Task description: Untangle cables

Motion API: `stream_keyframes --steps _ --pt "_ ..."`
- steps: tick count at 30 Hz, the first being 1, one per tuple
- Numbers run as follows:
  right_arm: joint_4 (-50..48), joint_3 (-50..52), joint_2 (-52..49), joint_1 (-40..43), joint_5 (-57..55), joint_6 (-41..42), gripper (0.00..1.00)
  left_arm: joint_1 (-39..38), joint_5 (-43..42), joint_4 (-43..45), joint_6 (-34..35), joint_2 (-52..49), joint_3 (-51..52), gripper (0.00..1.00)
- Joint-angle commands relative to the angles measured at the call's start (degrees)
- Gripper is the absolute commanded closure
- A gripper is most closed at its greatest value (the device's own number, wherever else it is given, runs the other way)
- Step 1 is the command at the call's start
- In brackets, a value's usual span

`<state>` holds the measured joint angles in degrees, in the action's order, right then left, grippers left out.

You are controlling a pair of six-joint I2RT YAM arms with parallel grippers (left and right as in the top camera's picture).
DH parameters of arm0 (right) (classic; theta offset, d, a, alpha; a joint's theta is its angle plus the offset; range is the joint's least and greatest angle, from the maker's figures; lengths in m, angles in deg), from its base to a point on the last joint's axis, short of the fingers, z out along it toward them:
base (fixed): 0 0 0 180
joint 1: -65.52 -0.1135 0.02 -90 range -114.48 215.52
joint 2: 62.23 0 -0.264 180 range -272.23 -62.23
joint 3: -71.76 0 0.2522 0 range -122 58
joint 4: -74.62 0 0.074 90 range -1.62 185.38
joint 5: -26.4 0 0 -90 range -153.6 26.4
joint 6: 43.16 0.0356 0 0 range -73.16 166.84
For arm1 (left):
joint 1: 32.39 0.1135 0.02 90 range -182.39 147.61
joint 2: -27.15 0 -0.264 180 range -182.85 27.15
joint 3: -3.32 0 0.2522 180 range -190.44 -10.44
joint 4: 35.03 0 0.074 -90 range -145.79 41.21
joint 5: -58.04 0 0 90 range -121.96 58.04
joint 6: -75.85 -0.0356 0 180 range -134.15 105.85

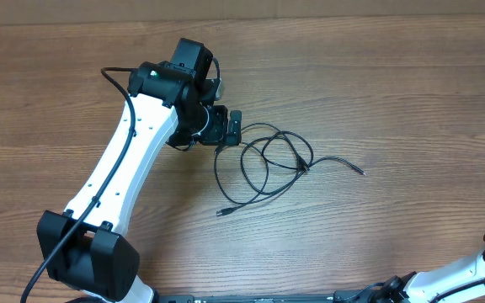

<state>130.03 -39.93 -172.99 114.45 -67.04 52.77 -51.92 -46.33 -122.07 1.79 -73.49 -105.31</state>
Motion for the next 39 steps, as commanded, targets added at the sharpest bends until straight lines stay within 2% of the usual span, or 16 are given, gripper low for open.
stream_keyframes --steps 1,4,12,17,18,19,35,39 --pt "-0.1 -0.7 0.0 -0.9 3.1 0.0 0.51 -0.4 -0.2 0.0 -0.9 0.2 -0.2 0.0" --pt "0.4 -0.7 0.0 -2.6 3.8 0.1 0.39 -0.4 -0.2 0.0 -0.9 0.2 -0.2 0.0" --pt "1.6 -0.7 1.1 -8.9 3.9 0.1 0.28 -0.4 -0.2 0.0 -0.9 0.2 -0.2 0.0" --pt "2.2 -0.8 3.4 -13.3 9.3 0.1 0.18 -0.4 -0.2 0.0 -0.9 0.2 -0.2 0.0" --pt "2.3 -0.8 3.8 -14.1 10.3 0.1 0.13 -0.4 -0.2 0.0 -0.9 0.2 -0.2 0.0" --pt "2.7 -0.8 4.1 -14.9 11.8 0.1 0.01 -0.4 -0.2 0.0 -0.9 0.2 -0.2 0.0" --pt "20.1 -0.8 4.8 -25.1 32.5 0.0 0.0 -0.4 -0.2 0.0 -0.9 0.2 -0.2 0.0" --pt "25.0 -0.8 4.8 -28.3 33.8 -2.0 0.0 -0.4 -0.2 0.0 -0.9 0.2 -0.2 0.0"
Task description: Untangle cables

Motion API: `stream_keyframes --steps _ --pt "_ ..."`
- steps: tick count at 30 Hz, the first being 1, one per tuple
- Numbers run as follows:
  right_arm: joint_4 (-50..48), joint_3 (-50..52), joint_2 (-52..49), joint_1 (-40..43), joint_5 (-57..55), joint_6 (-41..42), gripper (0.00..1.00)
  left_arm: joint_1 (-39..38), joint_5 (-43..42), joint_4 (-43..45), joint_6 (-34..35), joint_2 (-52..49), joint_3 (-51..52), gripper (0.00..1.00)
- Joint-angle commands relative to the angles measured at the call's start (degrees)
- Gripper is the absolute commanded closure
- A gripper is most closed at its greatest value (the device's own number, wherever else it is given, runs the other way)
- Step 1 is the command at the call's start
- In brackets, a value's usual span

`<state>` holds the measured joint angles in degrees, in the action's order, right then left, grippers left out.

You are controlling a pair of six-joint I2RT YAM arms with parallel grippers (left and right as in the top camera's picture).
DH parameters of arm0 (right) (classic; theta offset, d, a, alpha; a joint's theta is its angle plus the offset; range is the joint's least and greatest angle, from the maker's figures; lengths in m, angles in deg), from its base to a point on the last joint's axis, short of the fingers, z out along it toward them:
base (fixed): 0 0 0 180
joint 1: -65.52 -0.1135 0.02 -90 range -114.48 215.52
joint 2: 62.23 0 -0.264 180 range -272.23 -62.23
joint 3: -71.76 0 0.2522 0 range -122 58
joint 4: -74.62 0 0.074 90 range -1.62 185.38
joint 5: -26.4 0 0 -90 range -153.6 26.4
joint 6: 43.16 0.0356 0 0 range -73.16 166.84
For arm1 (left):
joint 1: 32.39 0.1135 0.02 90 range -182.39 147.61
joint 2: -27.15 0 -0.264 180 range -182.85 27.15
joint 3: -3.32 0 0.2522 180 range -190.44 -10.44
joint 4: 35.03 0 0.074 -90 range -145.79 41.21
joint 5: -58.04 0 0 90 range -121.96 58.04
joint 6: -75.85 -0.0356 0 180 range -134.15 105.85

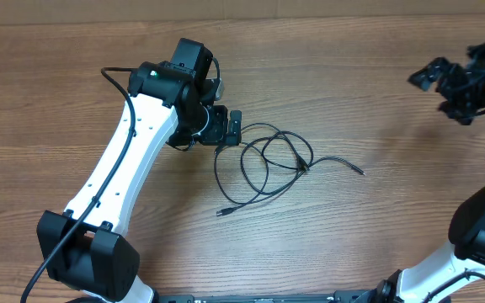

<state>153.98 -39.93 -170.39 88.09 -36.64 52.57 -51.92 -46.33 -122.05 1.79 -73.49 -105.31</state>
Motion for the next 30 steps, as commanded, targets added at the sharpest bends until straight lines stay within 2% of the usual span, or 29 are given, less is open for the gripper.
stream_keyframes --steps 1,21,30 --pt "2.2 -0.8 2.2 -3.0 3.4 -3.0 0.0 -0.4 -0.2 0.0 -0.9 0.2 -0.2 0.0" --pt "16.6 -0.8 2.2 -24.7 -2.6 -9.3 0.0 -0.4 -0.2 0.0 -0.9 0.2 -0.2 0.0" --pt "15.4 -0.7 2.2 -31.8 -4.1 -9.3 0.0 -0.4 0.0 0.0 -1.0 0.2 -0.2 0.0"
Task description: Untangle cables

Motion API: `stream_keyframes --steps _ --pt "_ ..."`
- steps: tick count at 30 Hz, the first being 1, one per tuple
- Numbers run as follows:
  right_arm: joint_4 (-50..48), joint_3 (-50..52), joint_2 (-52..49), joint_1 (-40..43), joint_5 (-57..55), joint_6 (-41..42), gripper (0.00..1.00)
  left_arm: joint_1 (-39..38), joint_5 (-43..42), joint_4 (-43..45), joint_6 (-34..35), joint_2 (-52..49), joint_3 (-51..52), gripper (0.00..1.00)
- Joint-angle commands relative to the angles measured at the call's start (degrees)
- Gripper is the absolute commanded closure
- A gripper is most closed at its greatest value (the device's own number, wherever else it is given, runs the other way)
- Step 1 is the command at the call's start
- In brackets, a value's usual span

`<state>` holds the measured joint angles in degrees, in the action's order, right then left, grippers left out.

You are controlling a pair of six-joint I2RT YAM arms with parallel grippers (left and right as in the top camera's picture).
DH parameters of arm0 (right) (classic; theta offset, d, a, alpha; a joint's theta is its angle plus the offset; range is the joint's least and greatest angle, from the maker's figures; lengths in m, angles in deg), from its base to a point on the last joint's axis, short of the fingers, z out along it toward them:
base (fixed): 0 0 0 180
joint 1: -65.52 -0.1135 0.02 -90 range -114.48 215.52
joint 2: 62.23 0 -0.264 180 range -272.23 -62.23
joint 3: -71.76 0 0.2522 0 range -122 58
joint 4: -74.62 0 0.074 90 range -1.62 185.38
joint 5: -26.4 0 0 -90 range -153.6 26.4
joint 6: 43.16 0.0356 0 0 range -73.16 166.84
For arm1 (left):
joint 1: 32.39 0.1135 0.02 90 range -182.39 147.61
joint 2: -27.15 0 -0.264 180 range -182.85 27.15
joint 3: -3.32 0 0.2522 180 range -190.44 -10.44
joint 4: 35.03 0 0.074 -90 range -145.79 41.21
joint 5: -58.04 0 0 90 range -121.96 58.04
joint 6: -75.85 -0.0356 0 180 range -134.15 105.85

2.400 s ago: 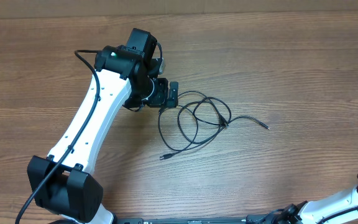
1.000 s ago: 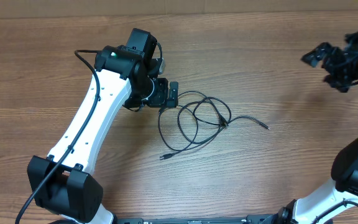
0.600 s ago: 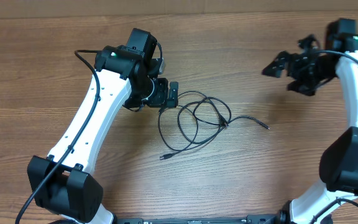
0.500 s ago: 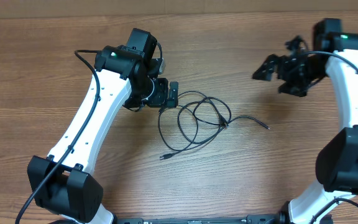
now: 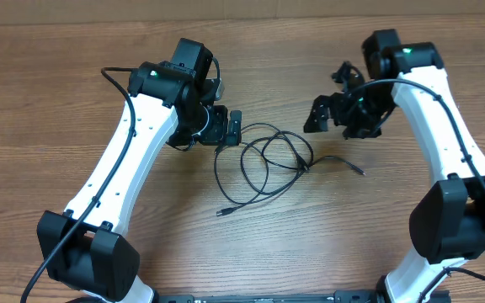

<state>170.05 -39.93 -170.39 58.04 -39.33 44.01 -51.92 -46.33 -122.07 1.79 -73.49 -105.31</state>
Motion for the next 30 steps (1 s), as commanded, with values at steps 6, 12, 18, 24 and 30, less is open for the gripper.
stream_keyframes --steps 6,12,18,24,30 --pt "-0.8 -0.7 2.2 -4.4 -2.8 -0.7 0.0 -0.4 13.0 2.8 -1.2 0.2 -0.2 0.0" --pt "0.1 -0.7 2.2 -6.1 -2.8 -0.7 0.0 -0.3 30.2 3.0 -1.1 0.2 -0.2 0.01" --pt "0.6 -0.7 2.2 -7.6 -2.8 -4.8 0.0 2.0 30.0 3.3 -1.2 0.2 -0.2 0.0" --pt "1.7 -0.7 2.2 -10.4 -2.5 -7.8 0.0 8.0 20.0 3.9 -7.3 0.2 -0.2 0.01" --pt "1.0 -0.7 2.2 -14.4 -2.4 -9.5 0.0 13.8 17.3 3.9 -8.7 0.2 -0.2 0.01"
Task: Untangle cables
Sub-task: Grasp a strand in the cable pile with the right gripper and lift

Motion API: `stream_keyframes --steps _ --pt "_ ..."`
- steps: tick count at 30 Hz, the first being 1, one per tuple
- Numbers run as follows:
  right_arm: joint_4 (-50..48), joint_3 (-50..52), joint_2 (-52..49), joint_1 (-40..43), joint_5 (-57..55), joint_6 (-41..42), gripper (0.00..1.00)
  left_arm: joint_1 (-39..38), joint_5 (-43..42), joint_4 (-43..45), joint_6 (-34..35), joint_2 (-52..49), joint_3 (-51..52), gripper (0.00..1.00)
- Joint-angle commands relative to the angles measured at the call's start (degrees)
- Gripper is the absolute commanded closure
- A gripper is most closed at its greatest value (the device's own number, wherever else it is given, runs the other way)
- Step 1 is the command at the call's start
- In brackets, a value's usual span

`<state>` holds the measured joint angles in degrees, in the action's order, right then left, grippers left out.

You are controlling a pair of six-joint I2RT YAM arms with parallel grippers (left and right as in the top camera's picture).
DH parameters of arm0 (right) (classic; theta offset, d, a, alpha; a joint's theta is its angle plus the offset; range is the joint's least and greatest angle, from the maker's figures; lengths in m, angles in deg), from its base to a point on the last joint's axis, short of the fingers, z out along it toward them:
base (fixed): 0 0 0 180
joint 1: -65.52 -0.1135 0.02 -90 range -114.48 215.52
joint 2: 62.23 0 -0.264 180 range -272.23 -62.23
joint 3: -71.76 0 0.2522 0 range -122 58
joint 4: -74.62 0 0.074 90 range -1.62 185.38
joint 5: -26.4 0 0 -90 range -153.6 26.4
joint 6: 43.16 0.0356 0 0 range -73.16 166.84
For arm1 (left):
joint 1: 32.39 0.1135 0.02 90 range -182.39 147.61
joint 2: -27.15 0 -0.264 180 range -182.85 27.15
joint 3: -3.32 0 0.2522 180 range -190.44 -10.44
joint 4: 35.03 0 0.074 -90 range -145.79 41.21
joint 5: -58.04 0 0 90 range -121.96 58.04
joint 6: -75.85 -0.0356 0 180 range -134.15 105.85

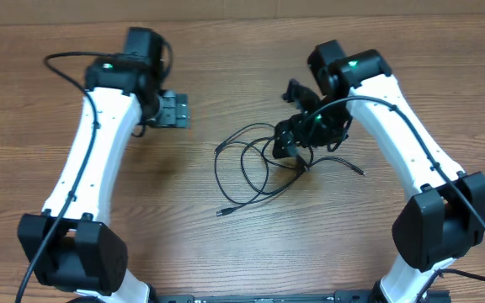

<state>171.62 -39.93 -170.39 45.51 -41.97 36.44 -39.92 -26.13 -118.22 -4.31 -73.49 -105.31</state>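
A thin black cable (255, 172) lies in tangled loops at the middle of the table. One plug end (221, 213) sits toward the front, and another end (361, 172) points right. My right gripper (283, 135) is down over the upper right of the loops with its fingers spread, open, and the strands run under it. My left gripper (182, 110) stands well left of the cable, apart from it, open with nothing between its fingers.
The wooden table (74, 219) carries only the cable. Another dark cable belonging to the rig hangs at the right edge. Both white arms reach in from the front corners.
My left gripper has moved left and back, away from the cable's left end. My right gripper has moved left and down onto the loops. The left strands have shifted slightly.
At first my left gripper sat at the cable's upper left end and the right arm was out of sight. The right gripper then appeared at the far right, then stood nearer, above the cable. Now it is on the loops and the left gripper stands clear.
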Motion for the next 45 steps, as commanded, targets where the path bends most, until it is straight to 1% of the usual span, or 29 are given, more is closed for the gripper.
stream_keyframes --steps 1,5,9,16,20,25,28,36,38,39,40,41,42,45 --pt "-0.9 -0.7 2.2 -2.6 0.3 -1.9 0.0 2.3 -2.9 0.2 -2.6 0.2 -0.2 0.01" --pt "-2.1 -0.4 2.2 -4.9 -1.3 -2.3 0.0 2.8 -2.9 0.5 -2.6 0.2 -0.2 0.01" --pt "-4.3 1.7 2.1 -5.6 -1.7 -4.3 0.0 2.7 -2.9 0.5 -2.6 0.2 -0.2 0.0" --pt "-11.7 9.9 2.1 -5.6 -1.6 -4.3 0.0 2.7 -2.9 1.1 -2.6 0.2 -0.2 0.01" --pt "-15.7 15.5 2.0 -5.6 -0.8 -6.9 0.0 2.7 -2.9 1.1 -2.6 0.2 -0.2 0.0" --pt "-21.5 20.7 2.0 -5.6 0.5 -7.0 0.0 2.6 -2.9 1.1 -2.6 0.2 -0.2 0.0" --pt "-27.3 23.7 2.0 -5.6 0.5 -7.0 0.08 2.7 -2.9 1.1 -2.6 0.2 -0.2 0.0" --pt "-38.2 30.4 2.0 -5.8 0.5 -7.1 0.13 2.6 -2.9 1.1 -2.6 0.2 -0.2 0.0" --pt "-40.5 31.4 2.0 -5.8 0.5 -7.1 0.26 2.7 -2.8 1.1 -2.6 0.2 -0.2 0.0" --pt "-41.2 31.6 2.0 -5.8 0.5 -7.1 0.39 2.7 -2.9 1.1 -2.6 0.2 -0.2 0.0" --pt "-41.9 31.7 1.9 -5.8 0.5 -7.1 0.66 2.7 -2.9 1.1 -2.6 0.2 -0.2 0.0" --pt "-42.4 31.8 2.0 -5.8 0.5 -7.0 0.88 2.7 -2.9 1.1 -2.6 0.2 -0.2 0.01" --pt "-42.9 31.8 1.9 -5.8 0.5 -7.0 0.96 2.7 -2.9 1.1 -2.6 0.2 -0.2 0.01" --pt "-44.3 31.8 2.0 -5.8 0.5 -7.0 0.96 2.6 -2.9 1.1 -2.6 0.2 -0.2 0.0"
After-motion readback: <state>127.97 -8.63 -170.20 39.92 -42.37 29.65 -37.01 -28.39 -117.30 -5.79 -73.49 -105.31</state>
